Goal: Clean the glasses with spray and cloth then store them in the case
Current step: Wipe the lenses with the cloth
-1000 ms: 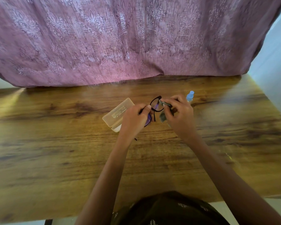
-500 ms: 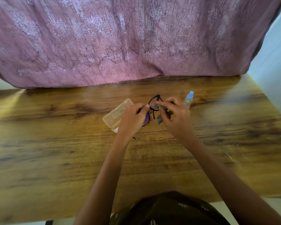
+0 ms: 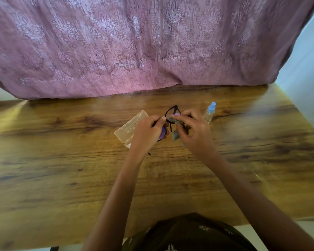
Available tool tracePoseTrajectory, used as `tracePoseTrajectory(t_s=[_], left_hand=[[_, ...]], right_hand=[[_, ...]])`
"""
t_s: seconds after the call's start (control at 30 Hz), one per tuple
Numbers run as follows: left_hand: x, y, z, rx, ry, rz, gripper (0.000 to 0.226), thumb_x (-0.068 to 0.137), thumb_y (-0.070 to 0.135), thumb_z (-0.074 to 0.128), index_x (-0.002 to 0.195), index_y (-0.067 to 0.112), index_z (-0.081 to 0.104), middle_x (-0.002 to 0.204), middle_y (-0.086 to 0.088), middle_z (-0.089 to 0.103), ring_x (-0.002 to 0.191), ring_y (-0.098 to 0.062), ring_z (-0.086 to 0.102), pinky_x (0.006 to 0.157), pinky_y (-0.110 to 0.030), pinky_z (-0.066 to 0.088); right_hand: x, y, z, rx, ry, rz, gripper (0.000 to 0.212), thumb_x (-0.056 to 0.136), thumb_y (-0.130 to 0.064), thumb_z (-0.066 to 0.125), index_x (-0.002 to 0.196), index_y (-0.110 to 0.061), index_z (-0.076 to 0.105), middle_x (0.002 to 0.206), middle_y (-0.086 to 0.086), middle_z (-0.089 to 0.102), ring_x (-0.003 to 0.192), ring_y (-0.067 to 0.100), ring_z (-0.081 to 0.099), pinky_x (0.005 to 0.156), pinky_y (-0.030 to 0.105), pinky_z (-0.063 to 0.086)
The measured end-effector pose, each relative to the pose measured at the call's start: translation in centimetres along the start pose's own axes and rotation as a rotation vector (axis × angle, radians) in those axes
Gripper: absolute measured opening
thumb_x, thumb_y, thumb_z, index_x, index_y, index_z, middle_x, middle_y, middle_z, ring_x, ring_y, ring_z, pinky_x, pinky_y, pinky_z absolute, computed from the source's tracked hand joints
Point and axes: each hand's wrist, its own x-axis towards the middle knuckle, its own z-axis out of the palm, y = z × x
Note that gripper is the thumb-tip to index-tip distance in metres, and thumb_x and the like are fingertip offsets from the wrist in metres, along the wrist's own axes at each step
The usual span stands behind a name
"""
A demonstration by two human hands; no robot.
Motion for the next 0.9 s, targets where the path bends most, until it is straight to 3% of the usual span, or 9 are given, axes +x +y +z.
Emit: tracePoseTrajectory(t_s=[0.17, 0.47, 0.67, 0.83, 0.9], left_hand=[[0.1, -0.1, -0.1, -0.008, -0.009, -0.011, 0.034, 0.101, 0.026, 0.048, 0.073, 0.024, 0.067, 0.059, 0.01, 0.067, 0.075, -0.023, 0.068, 0.082, -0.053, 0.054], [0.1, -0.1, -0.2, -0.027, -0.004, -0.025, 0.033, 0.1, 0.026, 0.049, 0.074, 0.022, 0.067, 0.062, 0.01, 0.069, 0.071, -0.018, 0.069, 0.081, -0.052, 0.055], [0.0, -0.3, -0.3, 0.001, -0.003, -0.017, 0.034, 0.1, 0.027, 0.048, 0.072, 0.024, 0.066, 0.061, 0.01, 0.068, 0.077, -0.019, 0.066, 0.081, -0.045, 0.052], [-0.1, -0.1, -0.5, 0.022, 0.005, 0.003, 0.034, 0.101, 0.028, 0.047, 0.073, 0.026, 0.066, 0.061, 0.013, 0.068, 0.067, -0.003, 0.058, 0.072, -0.026, 0.045], [-0.2, 0.0, -0.7, 0.022, 0.004, 0.013, 0.034, 0.101, 0.029, 0.047, 0.074, 0.025, 0.067, 0.06, 0.014, 0.066, 0.067, 0.0, 0.057, 0.072, -0.026, 0.045]], right_hand=[[0.5, 0.9, -0.2, -0.013, 0.036, 0.06, 0.022, 0.087, 0.003, 0.063, 0.107, 0.0, 0.072, 0.09, 0.012, 0.059, 0.077, 0.021, 0.058, 0.063, 0.035, 0.051], [0.0, 0.3, 0.1, 0.001, -0.012, -0.028, 0.022, 0.088, 0.0, 0.062, 0.108, 0.0, 0.071, 0.092, 0.012, 0.059, 0.078, 0.02, 0.058, 0.063, 0.031, 0.052], [0.4, 0.8, -0.1, -0.007, 0.019, 0.078, 0.022, 0.087, 0.004, 0.065, 0.107, -0.001, 0.072, 0.091, 0.012, 0.06, 0.076, 0.021, 0.058, 0.062, 0.033, 0.052], [0.6, 1.8, -0.6, 0.078, 0.096, 0.293, 0.018, 0.09, -0.007, 0.066, 0.107, -0.01, 0.073, 0.098, 0.0, 0.061, 0.082, 0.003, 0.059, 0.07, 0.012, 0.048], [0.2, 2.6, -0.5, 0.076, 0.105, 0.409, 0.017, 0.09, -0.008, 0.066, 0.105, -0.011, 0.073, 0.101, 0.0, 0.063, 0.084, -0.004, 0.058, 0.073, 0.005, 0.044]])
